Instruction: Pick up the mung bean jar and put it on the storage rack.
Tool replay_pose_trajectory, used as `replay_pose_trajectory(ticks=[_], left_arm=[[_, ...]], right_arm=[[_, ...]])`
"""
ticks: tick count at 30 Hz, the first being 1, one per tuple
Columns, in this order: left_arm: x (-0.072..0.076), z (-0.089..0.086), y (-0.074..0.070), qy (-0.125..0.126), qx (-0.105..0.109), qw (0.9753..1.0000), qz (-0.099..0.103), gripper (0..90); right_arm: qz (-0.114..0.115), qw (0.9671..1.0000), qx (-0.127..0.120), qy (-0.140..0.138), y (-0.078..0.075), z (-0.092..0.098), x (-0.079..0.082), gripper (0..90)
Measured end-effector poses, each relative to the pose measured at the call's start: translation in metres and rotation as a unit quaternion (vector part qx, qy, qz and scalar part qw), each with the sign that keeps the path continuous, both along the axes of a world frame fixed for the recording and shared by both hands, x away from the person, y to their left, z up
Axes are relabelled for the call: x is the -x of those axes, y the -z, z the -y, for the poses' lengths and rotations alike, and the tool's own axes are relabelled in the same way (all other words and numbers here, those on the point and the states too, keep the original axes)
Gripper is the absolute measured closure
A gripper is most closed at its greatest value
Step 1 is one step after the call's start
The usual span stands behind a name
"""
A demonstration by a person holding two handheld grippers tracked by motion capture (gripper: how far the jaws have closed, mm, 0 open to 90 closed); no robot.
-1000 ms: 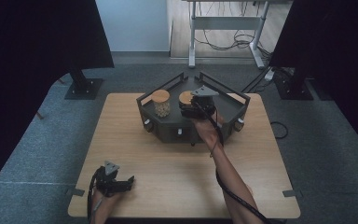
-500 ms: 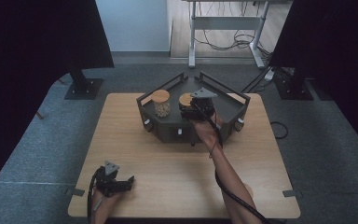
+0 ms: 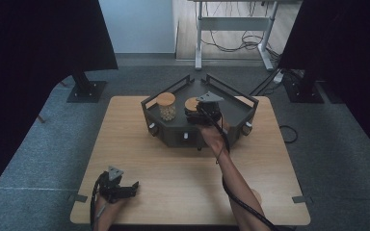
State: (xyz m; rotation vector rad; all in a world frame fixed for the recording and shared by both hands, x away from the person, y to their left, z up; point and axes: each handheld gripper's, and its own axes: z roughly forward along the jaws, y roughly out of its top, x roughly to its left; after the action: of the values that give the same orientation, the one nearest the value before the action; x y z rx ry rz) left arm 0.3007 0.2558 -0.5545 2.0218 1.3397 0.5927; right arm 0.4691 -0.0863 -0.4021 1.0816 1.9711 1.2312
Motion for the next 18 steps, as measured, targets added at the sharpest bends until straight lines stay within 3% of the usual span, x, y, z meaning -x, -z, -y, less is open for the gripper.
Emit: replay_pose_trajectory(ticks=[11, 18], left_arm=[[0.0, 0.0, 0.0, 0.0, 0.0, 1.0, 0.0, 2.9], [0.0, 0.0, 0.0, 0.0, 0.0, 1.0, 0.0, 2.9]], right_arm=[[-0.013, 0.9999, -0.009, 0.0, 0.0004, 0.0046, -0.0018, 23.3], [-0.004, 0.9999, 0.012, -0.007, -0.0014, 0.0024, -0.0017, 12.9]])
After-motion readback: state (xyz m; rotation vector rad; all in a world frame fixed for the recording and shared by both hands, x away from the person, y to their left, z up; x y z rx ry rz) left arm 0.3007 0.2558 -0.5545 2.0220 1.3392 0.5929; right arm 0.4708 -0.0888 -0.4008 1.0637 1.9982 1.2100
